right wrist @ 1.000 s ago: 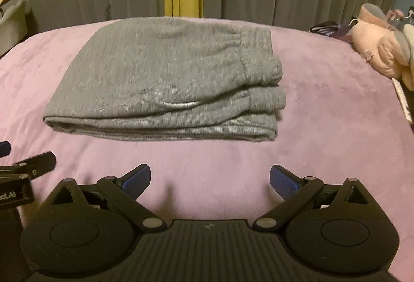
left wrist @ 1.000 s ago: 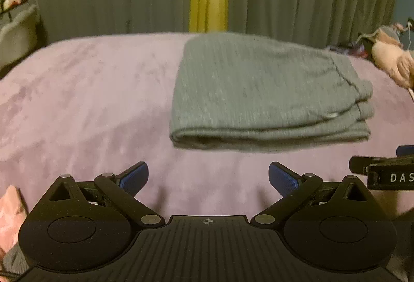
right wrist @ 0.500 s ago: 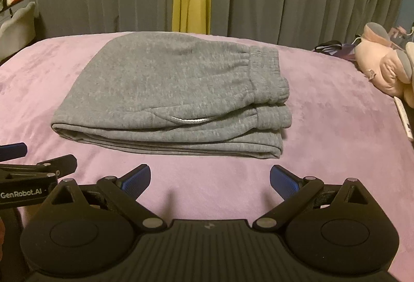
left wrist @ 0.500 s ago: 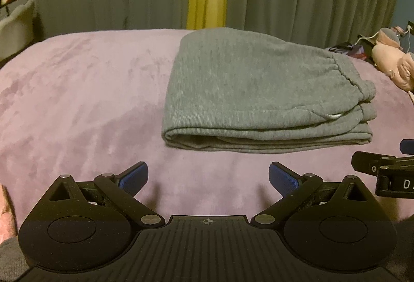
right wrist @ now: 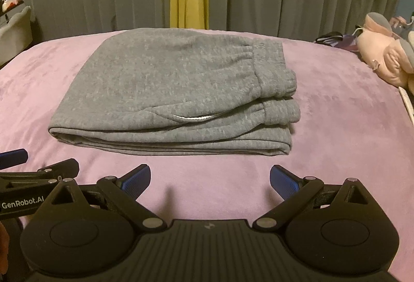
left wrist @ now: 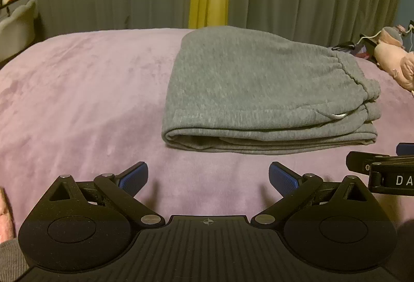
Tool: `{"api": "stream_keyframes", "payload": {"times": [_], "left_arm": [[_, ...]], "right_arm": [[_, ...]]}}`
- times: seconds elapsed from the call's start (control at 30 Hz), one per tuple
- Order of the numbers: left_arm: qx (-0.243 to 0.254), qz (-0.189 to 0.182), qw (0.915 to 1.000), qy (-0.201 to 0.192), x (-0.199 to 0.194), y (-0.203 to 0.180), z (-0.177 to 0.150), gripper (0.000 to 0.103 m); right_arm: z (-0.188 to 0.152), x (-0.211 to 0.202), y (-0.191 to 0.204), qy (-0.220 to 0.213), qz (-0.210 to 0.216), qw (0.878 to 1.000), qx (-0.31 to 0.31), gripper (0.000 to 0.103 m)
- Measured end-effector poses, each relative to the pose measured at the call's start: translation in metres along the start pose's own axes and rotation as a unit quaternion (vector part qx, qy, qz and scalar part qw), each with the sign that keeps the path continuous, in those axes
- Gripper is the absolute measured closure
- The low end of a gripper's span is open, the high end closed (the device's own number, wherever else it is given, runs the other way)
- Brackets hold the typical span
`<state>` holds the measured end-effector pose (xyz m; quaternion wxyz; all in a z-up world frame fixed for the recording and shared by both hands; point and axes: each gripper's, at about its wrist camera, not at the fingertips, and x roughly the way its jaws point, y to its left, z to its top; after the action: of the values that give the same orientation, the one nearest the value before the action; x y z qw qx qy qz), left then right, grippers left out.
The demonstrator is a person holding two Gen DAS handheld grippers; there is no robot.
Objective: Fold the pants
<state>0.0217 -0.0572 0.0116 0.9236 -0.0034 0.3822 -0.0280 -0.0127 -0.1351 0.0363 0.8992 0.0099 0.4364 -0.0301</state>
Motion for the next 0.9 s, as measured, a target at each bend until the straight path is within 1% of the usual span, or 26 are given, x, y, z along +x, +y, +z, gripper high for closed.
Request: {"api": "stream_keyframes", "payload": {"times": [0.9], "left_arm": [[-0.007,-0.005,1.0000,0.001,0.0007,0.0022,-0.0001,0.001]], "right_arm": [[-0.0022,-0.0003,-0.0003,0.004,-0.008,1.000,-0.001,0.004]]}}
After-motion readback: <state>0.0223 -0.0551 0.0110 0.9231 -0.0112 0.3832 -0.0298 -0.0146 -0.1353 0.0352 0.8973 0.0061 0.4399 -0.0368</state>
